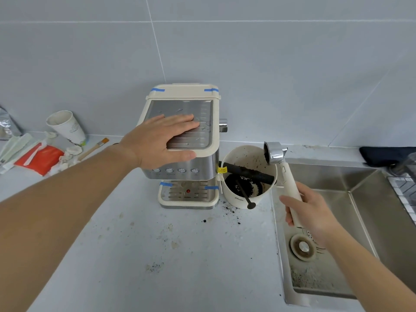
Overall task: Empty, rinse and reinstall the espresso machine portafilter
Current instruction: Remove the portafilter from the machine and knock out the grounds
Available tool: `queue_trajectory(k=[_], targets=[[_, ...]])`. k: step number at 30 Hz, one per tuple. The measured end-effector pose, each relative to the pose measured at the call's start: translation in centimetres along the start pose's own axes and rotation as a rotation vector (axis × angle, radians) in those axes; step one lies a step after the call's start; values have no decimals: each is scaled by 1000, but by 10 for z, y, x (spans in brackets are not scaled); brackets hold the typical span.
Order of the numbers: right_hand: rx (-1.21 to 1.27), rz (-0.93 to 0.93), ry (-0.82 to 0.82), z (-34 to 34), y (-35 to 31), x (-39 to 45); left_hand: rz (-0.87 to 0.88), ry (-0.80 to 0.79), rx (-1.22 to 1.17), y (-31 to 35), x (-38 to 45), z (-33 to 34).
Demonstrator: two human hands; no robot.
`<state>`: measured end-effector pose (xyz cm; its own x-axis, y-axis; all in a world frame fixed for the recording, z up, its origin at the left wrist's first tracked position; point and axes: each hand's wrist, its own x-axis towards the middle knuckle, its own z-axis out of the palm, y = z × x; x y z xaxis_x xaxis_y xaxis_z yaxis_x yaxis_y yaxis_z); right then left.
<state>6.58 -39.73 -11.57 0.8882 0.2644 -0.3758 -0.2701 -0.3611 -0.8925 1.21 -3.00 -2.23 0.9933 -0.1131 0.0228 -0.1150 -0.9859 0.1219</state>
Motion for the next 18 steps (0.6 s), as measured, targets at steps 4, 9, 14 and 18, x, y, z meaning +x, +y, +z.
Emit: queue_trajectory(k=[4, 9, 14, 18], targets=[[-189, -58, 46, 2, -2, 2, -2, -6, -1, 0, 0, 0], [-344, -94, 61, 2, 2, 4, -6, -4, 0, 0, 1, 0], [-446, -133, 70, 3, 3, 5, -8, -6, 3, 0, 0, -1], [-499, -166, 74, 5, 5, 6, -8, -7, 0, 1, 0, -1]])
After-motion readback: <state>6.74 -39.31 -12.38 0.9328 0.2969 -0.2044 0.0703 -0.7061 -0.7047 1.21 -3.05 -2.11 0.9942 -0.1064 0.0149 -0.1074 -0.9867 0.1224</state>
